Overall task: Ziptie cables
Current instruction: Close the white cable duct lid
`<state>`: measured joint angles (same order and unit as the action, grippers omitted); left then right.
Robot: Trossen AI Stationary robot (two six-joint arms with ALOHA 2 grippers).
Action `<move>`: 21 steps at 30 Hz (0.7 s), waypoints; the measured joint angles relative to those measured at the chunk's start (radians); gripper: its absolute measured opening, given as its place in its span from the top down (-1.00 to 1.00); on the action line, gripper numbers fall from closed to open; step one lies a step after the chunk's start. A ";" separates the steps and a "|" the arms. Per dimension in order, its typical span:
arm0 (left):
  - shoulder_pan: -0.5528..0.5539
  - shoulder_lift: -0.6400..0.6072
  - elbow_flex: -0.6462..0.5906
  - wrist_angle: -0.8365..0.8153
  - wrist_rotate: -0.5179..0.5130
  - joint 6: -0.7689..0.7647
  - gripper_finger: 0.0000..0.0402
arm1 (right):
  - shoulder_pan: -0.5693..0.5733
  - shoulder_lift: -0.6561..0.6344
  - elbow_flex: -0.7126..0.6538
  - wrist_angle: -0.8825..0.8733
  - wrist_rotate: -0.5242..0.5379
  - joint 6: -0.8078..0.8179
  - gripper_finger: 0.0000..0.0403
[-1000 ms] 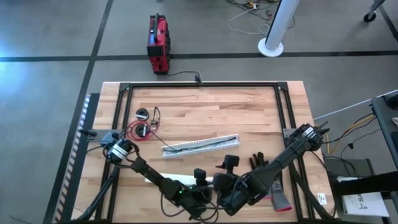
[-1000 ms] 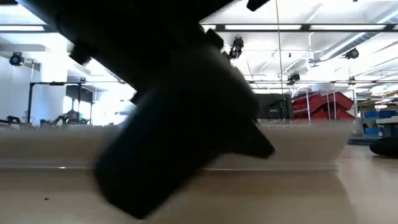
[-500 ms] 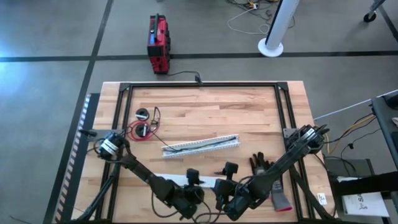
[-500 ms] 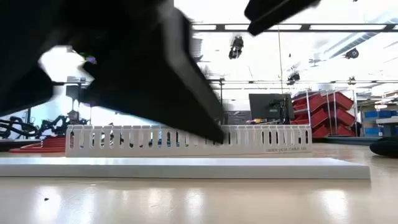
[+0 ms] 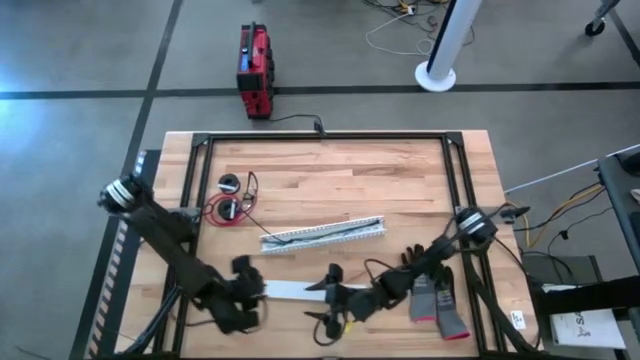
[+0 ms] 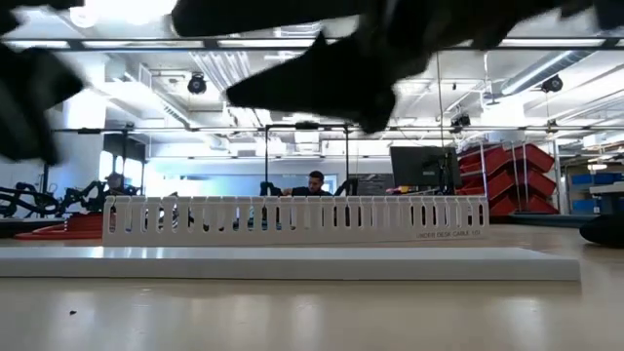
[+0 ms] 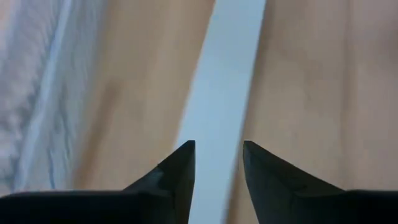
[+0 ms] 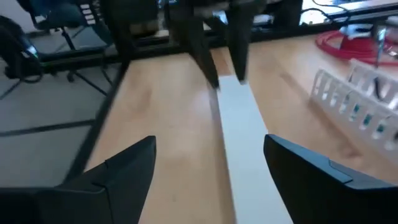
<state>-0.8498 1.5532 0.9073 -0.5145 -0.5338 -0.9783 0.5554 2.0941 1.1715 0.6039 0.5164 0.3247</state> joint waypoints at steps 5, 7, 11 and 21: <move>-0.098 -0.160 -0.182 -0.017 0.141 -0.361 0.50 | -0.046 0.113 0.046 0.061 -0.026 -0.010 -0.46; -0.117 -0.209 -0.226 -0.048 0.260 -0.481 0.54 | -0.056 0.146 0.072 0.068 -0.027 0.015 -0.46; -0.140 -0.283 -0.252 -0.125 0.397 -0.555 0.65 | -0.062 0.191 0.112 0.057 -0.046 0.014 -0.42; -0.133 -0.246 -0.378 -0.004 0.375 -0.450 0.83 | -0.064 0.205 0.144 0.060 -0.045 -0.065 -0.39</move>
<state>-0.9829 1.3074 0.5296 -0.5181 -0.1590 -1.4284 0.4919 2.2992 1.3151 0.6637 0.4713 0.2600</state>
